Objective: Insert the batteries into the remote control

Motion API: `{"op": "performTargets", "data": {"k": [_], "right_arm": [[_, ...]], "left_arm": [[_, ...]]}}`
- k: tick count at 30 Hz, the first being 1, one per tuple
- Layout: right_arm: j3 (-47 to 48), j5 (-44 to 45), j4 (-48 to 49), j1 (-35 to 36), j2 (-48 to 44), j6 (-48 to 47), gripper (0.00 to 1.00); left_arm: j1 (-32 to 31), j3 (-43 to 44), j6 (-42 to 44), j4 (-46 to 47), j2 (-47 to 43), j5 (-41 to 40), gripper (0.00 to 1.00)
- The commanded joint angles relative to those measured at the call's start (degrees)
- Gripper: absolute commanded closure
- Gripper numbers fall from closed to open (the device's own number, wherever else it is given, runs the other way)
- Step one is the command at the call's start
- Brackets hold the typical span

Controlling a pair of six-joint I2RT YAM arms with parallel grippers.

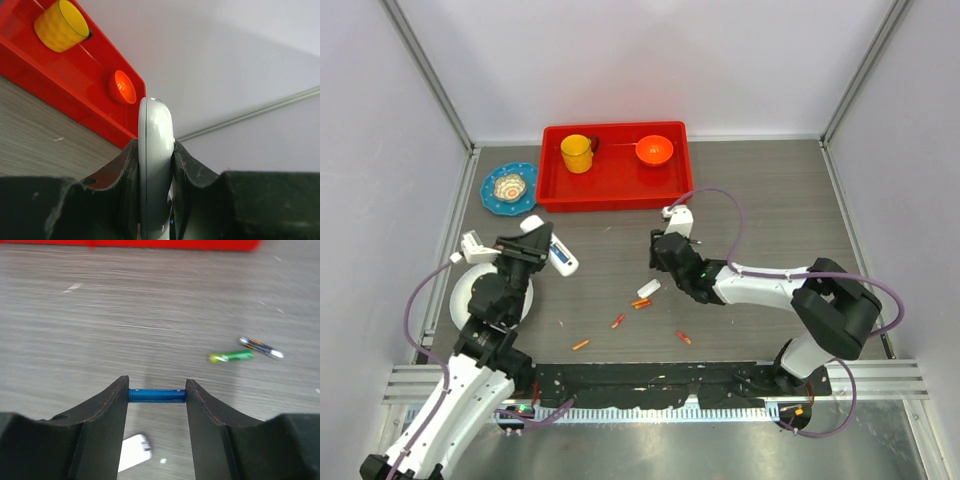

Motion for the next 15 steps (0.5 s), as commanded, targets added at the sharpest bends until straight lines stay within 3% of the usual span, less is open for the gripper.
{"op": "performTargets", "data": {"k": [1, 5, 15], "right_arm": [[-3.1, 3.0, -5.5, -5.2, -1.1, 13.6, 0.63], [-4.6, 6.6, -7.6, -6.3, -1.3, 18.2, 0.63], [2.0, 9.8, -20.7, -6.4, 5.8, 26.4, 0.63]], "left_arm": [[0.0, -3.4, -4.7, 11.5, 2.9, 8.2, 1.00], [0.0, -7.3, -7.9, 17.6, 3.9, 11.9, 1.00], [0.1, -12.1, -9.3, 21.4, 3.5, 16.3, 1.00]]}}
